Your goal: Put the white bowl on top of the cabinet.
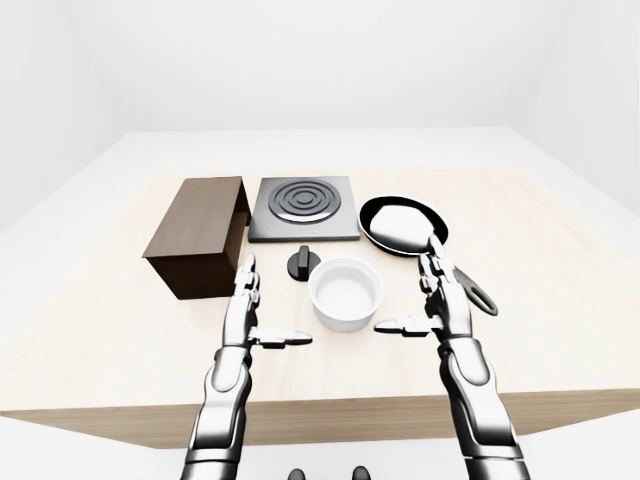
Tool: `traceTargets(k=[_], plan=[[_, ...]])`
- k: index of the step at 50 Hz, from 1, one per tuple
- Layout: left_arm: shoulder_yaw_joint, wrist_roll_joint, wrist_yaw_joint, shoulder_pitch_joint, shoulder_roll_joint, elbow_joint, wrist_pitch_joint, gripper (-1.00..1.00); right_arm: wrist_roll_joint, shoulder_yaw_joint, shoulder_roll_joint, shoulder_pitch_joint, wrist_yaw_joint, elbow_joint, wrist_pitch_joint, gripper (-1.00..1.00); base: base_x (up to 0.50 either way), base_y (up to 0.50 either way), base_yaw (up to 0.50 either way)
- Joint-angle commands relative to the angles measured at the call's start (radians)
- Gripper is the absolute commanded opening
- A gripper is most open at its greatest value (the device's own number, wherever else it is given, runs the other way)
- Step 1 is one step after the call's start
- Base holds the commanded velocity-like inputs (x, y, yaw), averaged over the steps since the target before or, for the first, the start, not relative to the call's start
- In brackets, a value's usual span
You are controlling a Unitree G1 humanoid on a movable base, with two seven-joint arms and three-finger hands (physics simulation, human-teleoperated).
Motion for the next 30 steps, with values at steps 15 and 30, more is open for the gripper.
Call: traceTargets(k=[15, 30], plan=[[-0.156, 0.298, 0.033, 0.087, -0.011, -0.222, 0.101, 1.00, 0.047, -0.080, -0.022, 0.035, 0.041, -0.180, 0.103, 1.00, 0.00, 0.00, 0.00], [-0.318, 0.648, 0.104, 0.059, -0.055, -0.372, 0.101, 1.00, 0.062, -0.129, -0.028, 0.049, 0.078, -0.257, 0.103, 1.00, 0.00, 0.00, 0.00]])
